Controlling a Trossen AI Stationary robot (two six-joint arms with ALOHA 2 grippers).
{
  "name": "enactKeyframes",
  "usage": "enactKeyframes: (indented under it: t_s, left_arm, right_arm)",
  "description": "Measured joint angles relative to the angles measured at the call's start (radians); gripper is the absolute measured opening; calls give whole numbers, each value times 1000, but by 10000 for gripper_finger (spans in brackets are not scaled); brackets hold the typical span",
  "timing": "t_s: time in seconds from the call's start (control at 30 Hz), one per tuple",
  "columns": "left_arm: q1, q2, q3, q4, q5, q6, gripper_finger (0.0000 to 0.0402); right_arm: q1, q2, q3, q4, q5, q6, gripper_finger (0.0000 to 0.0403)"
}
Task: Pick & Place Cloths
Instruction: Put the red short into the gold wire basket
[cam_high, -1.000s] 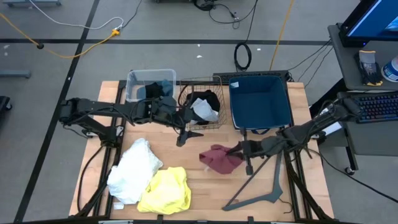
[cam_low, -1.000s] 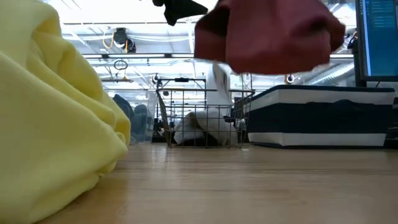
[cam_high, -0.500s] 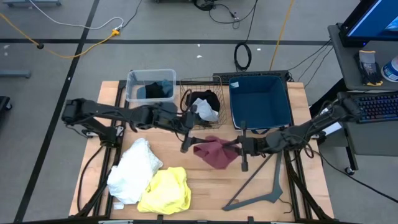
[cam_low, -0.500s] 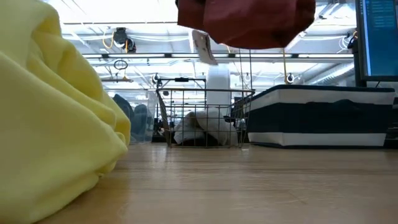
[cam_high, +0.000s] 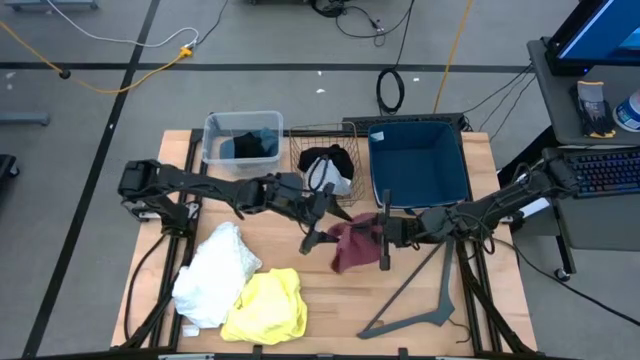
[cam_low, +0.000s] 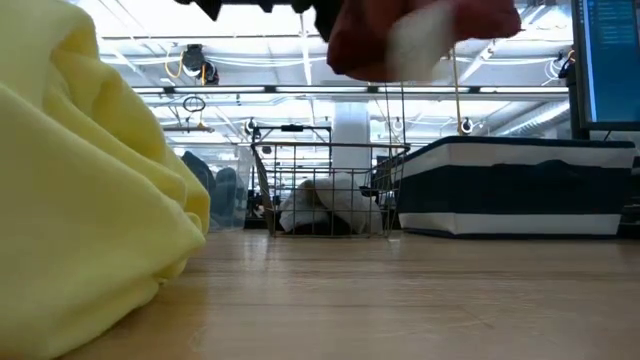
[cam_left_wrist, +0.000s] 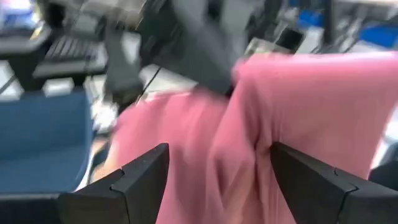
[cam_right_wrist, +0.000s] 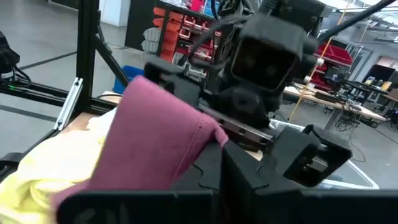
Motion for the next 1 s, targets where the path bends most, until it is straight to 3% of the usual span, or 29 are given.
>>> enactKeyframes:
  t_s: [0.17,0.7,1.0]
  left_arm:
    - [8,45,1,90,132,-7,283]
    - [30,47,1,170,173,-12,282]
    - [30,47,1,184,174,-12,282]
  right_arm:
    - [-4,0,0,-1,0,-9,0]
    - [-4,1,0,13,-3,-26,0]
    - [-5,1,0,76,-60,-55,0]
